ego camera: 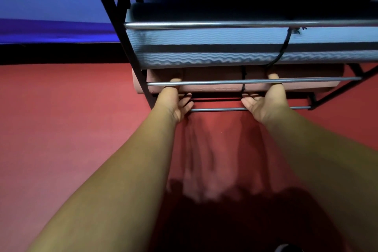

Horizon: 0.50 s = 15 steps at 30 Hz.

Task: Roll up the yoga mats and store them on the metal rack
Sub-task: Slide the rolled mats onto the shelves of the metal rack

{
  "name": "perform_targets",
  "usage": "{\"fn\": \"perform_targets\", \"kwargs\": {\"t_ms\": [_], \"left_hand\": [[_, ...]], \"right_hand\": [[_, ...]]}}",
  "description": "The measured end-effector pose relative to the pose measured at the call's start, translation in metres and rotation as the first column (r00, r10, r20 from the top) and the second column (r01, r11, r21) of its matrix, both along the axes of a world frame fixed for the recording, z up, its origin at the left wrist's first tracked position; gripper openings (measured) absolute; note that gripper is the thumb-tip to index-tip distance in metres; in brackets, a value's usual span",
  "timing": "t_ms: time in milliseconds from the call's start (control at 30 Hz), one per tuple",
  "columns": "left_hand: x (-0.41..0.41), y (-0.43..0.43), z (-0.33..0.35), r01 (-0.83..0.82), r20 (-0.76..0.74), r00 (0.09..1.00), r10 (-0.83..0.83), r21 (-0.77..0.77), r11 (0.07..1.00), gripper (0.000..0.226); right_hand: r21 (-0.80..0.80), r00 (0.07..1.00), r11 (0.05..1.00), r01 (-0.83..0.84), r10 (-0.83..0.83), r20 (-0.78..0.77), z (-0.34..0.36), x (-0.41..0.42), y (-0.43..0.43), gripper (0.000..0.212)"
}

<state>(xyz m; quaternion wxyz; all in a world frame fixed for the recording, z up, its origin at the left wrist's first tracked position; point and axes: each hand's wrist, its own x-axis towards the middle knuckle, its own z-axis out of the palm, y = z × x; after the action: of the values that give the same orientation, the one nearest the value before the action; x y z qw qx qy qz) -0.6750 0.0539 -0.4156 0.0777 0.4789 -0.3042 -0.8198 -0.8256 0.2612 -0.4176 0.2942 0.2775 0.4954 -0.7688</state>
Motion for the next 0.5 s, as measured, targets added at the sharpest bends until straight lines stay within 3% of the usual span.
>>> {"fn": "perform_targets", "kwargs": {"t_ms": [133, 233, 333, 500], "left_hand": [[0.005, 0.0, -0.001, -0.1, -0.06, 0.993, 0.104, 0.056, 0.993, 0.026], [0.007, -0.003, 0.0, -0.203, -0.116, 0.97, 0.212, 0.083, 0.976, 0.015], [0.01, -0.006, 0.002, -0.132, -0.068, 0.989, 0.134, 0.039, 0.991, 0.004], [0.008, -0.001, 0.009, -0.044, -0.016, 0.999, 0.045, 0.02, 0.999, 0.02]], "right_hand": [[-0.09, 0.999, 0.995, 0.03, -0.029, 0.019, 0.001, 0.0, -0.002, 0.056], [-0.067, 0.997, 0.995, 0.071, -0.07, 0.014, 0.002, -0.003, -0.001, 0.046], [0.002, 0.994, 0.994, 0.105, -0.105, -0.031, 0.002, -0.01, 0.003, 0.049], [0.179, 0.992, 0.981, 0.076, -0.055, -0.118, -0.002, -0.015, 0.011, 0.051]]}}
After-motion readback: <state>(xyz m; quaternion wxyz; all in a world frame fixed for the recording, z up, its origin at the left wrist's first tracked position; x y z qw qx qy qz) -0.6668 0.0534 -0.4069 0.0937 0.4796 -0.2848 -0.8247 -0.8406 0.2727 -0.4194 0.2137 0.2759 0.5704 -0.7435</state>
